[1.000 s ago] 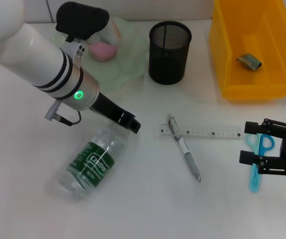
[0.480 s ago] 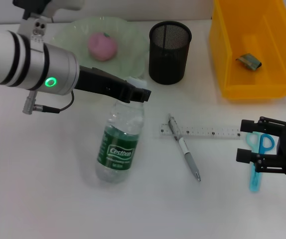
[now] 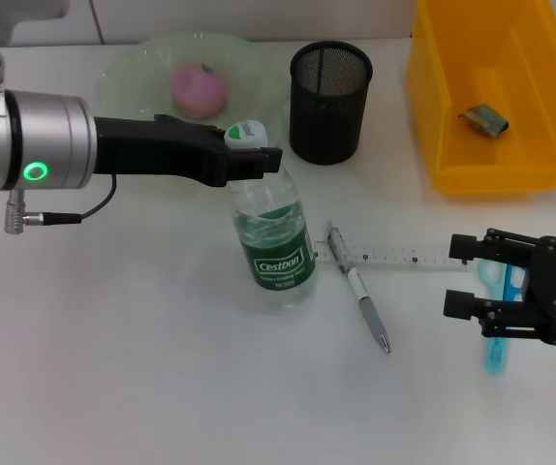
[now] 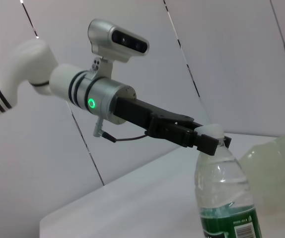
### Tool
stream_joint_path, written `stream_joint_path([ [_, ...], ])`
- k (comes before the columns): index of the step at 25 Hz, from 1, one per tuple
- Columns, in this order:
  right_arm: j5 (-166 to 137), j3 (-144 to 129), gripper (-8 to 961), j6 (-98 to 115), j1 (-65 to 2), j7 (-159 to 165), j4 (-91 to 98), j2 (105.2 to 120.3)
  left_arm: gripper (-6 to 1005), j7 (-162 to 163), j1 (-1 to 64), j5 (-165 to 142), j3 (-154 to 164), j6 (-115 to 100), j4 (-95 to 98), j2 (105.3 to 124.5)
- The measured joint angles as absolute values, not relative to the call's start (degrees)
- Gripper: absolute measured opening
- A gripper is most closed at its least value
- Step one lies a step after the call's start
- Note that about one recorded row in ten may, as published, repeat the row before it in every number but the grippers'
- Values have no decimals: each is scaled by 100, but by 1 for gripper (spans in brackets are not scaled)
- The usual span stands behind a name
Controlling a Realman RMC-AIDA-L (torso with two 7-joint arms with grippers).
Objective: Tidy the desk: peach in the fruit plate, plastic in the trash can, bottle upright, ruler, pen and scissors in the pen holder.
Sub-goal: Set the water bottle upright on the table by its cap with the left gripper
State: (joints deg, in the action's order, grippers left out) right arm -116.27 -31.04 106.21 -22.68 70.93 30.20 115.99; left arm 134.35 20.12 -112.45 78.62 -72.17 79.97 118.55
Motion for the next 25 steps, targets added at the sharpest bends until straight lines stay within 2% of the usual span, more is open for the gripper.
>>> stream_joint_path([
  [11,-11612,-3065,825,10697,-2293,7181,3002,11714,444,10244,1785,-9152,7096,-7411,6689,11850],
  [19,-11592,-3066,825,10705,-2369,7180,2975,11871,443,8125,1908,-8281,6279,-8120,5150,11838],
  [25,-11557,-3067,825,10704,-2480,7156,2845,11892,443,6169,2021,-7944,5891,-8713,3913,11835],
])
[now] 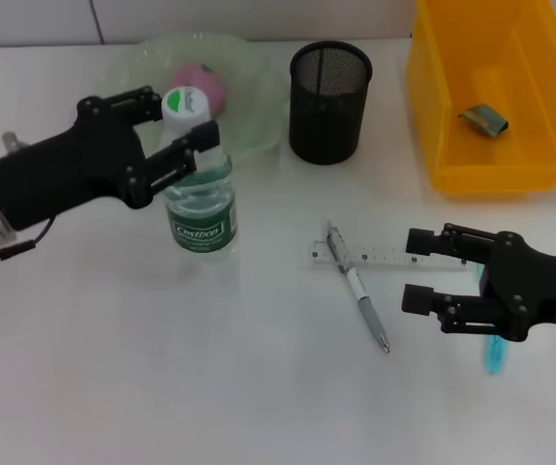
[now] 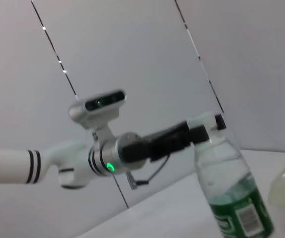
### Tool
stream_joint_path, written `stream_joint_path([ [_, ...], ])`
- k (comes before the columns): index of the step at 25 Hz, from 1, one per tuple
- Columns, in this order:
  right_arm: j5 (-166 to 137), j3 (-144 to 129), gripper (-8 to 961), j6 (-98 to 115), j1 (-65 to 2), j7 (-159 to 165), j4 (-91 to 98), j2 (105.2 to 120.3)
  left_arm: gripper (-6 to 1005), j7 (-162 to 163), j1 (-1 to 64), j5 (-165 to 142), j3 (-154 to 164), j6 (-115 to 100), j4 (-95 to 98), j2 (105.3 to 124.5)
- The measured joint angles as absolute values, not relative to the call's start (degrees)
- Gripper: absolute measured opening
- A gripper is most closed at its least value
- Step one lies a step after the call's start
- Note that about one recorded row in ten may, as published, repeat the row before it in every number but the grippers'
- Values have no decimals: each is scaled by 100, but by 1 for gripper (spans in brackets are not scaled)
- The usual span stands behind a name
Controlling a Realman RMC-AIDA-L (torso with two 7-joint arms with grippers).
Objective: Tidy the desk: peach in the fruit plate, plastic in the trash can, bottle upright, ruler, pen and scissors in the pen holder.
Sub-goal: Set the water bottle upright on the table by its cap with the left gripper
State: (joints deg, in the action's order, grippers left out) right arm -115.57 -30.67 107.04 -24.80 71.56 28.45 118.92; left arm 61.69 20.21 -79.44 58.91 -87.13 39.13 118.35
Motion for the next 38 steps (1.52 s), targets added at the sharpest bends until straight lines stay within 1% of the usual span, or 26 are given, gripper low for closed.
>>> stream_joint_path([
  [4,-11523,-3067,825,10585,-2563,7150,2720,11896,443,5976,2052,-7925,5839,-8737,3757,11835],
  [6,-11428,-3067,825,10456,-2575,7146,2653,11900,443,5130,2283,-7891,5540,-8762,2926,11837],
  [8,-11345,-3067,825,10351,-2583,7140,2585,11901,443,5130,2283,-7891,5540,-8762,2926,11837],
  [11,-11308,-3067,825,10249,-2588,7131,2553,11901,443,4566,2513,-7877,5261,-8680,2386,11858],
  [23,-11299,-3058,826,10000,-2612,7128,2488,11905,443,4369,2713,-7775,5218,-8146,2029,11874],
  [36,-11299,-3058,825,9800,-2770,7128,2408,11909,440,4397,2703,-7739,5210,-8089,2006,11882],
  [38,-11299,-3058,824,9766,-2796,7128,2386,11909,556,4389,2696,-7738,5210,-8098,2004,11884],
])
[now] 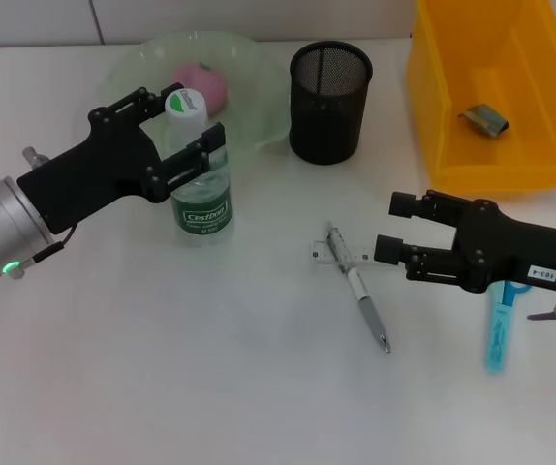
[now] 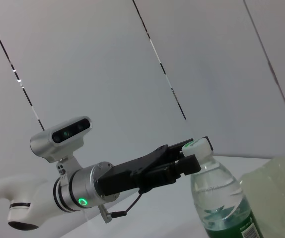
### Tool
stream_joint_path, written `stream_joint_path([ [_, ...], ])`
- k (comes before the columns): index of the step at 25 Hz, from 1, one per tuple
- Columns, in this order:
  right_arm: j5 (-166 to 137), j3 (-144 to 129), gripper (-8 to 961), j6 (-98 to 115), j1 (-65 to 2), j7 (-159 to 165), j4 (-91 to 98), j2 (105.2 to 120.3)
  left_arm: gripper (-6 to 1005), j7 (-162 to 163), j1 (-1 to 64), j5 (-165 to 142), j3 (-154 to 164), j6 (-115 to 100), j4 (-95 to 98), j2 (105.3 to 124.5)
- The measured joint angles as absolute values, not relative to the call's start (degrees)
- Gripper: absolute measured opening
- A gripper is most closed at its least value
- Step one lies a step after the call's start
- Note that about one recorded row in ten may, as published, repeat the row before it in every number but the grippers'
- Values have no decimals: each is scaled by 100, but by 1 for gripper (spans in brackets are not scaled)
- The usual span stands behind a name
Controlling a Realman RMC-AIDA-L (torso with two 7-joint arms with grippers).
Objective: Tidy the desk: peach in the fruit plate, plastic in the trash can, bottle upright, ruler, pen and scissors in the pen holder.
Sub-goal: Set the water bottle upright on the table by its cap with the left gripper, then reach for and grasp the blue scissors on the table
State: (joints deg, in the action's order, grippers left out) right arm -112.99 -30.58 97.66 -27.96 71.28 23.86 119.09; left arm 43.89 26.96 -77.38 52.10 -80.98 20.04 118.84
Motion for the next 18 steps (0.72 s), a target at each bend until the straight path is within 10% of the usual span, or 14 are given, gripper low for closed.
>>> stream_joint_path([
  [11,-11236,-3049,823,9744,-2859,7183,2396,11886,844,4941,2219,-6891,5212,-9575,2194,11793],
  [18,-11213,-3175,823,9768,-2883,7981,2984,11727,839,6501,1992,-7735,5376,-10050,2437,11397],
])
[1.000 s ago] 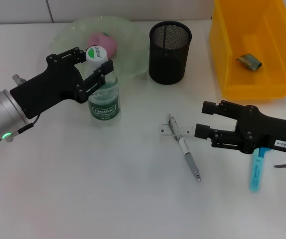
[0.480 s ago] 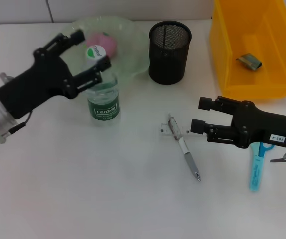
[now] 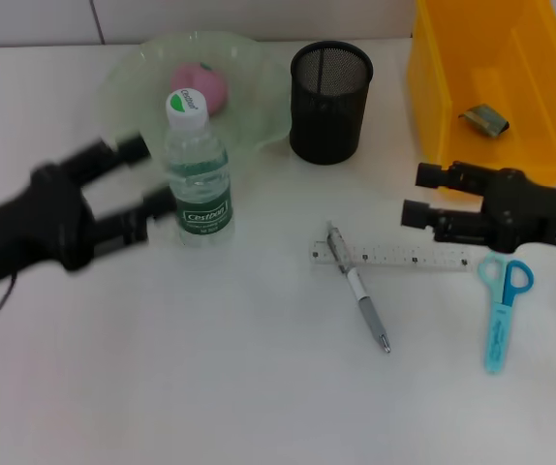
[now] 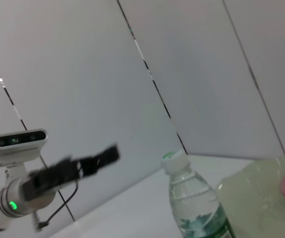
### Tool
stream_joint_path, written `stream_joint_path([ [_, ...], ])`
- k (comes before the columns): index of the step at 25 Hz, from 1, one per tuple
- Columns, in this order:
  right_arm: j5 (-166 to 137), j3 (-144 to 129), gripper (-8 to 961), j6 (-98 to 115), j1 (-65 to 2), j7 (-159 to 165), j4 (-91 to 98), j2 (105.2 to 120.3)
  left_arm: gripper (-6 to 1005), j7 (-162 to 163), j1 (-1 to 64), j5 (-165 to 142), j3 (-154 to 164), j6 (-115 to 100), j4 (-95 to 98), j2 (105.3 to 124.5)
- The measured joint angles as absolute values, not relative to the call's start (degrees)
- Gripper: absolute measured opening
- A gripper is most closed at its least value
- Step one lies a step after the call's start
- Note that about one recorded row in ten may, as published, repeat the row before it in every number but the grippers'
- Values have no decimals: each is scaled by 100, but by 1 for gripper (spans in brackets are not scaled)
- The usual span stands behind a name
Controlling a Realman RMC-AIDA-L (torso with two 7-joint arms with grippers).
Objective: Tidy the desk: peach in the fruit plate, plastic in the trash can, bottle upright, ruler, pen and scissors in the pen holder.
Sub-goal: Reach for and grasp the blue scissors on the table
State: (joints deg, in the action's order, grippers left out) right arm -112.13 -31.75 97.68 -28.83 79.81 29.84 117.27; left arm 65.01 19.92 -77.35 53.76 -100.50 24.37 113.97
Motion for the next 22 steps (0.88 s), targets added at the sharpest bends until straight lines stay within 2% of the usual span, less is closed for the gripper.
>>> stream_joint_path([
  [1,-11220,-3283,822,9783,-2883,8235,3187,11689,838,6825,2012,-8530,5386,-10183,2439,11290],
  [4,-11274,-3744,822,9805,-2884,9178,3883,11558,837,6899,2036,-9028,5387,-10231,2444,11277],
  [6,-11484,-4100,822,9830,-2907,9987,4523,11487,835,6914,2079,-9735,5378,-10104,2545,11400],
  [8,-11933,-4425,822,9896,-2966,10872,5304,11470,833,6914,2094,-9846,5364,-10039,2569,11437],
  [9,-12224,-4591,822,9930,-2997,11320,5726,11490,832,6914,2130,-10012,5353,-9854,2590,11529],
  [11,-12868,-4935,821,9973,-3066,12256,6468,11563,832,6914,2141,-10043,5356,-9797,2590,11550],
  [12,-13252,-5134,821,9984,-3100,12788,6842,11620,832,6914,2186,-10136,5374,-9652,2591,11618],
  [16,-14527,-5837,821,10070,-3162,14291,7958,11897,832,6915,2285,-10254,5377,-9547,2593,11682],
  [18,-14874,-6173,821,10080,-3141,14795,8238,11951,832,6918,2331,-10261,5378,-9525,2592,11691],
  [22,-15116,-6636,820,10062,-3109,15492,8286,11953,832,6931,2382,-10271,5379,-9520,2591,11676],
])
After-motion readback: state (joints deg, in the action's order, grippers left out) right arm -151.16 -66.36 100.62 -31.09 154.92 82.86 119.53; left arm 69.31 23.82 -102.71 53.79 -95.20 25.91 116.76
